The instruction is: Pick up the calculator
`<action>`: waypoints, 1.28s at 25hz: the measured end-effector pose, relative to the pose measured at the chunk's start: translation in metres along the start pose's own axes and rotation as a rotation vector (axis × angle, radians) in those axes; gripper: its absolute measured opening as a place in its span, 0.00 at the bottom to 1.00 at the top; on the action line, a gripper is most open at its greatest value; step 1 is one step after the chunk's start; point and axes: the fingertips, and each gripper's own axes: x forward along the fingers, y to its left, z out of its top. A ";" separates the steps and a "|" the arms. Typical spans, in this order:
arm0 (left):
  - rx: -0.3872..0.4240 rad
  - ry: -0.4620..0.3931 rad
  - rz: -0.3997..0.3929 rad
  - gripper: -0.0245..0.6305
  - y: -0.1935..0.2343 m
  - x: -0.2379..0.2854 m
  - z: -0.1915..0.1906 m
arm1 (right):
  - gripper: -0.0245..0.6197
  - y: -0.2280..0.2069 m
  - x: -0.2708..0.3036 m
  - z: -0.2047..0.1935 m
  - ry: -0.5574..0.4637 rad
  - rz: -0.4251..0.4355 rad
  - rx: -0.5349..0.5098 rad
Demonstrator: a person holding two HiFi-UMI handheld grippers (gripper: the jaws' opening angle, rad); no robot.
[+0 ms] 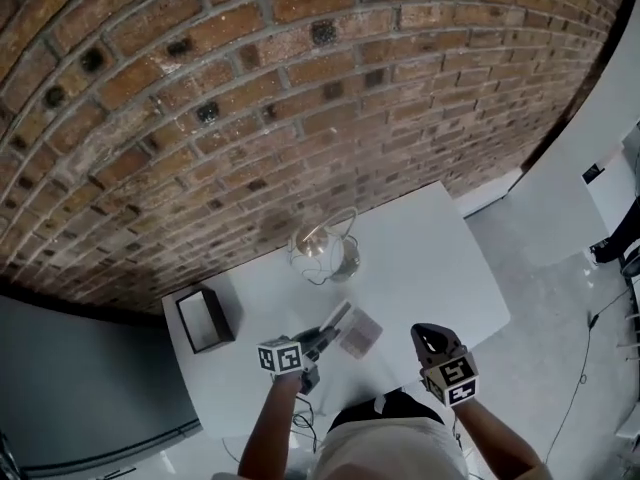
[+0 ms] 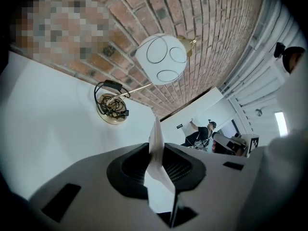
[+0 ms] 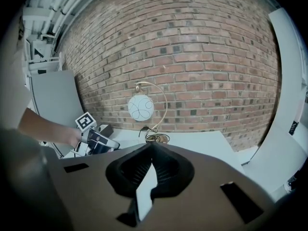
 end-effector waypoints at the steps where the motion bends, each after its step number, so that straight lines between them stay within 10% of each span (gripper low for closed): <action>1: -0.009 -0.025 0.007 0.19 -0.005 -0.004 0.000 | 0.06 -0.001 -0.004 0.002 -0.008 0.008 -0.006; 13: -0.195 -0.341 0.064 0.19 -0.066 -0.049 -0.030 | 0.06 -0.005 -0.060 -0.010 -0.032 0.135 -0.053; 32: -0.206 -0.609 0.122 0.19 -0.143 -0.148 -0.078 | 0.06 0.027 -0.095 0.014 -0.148 0.265 -0.145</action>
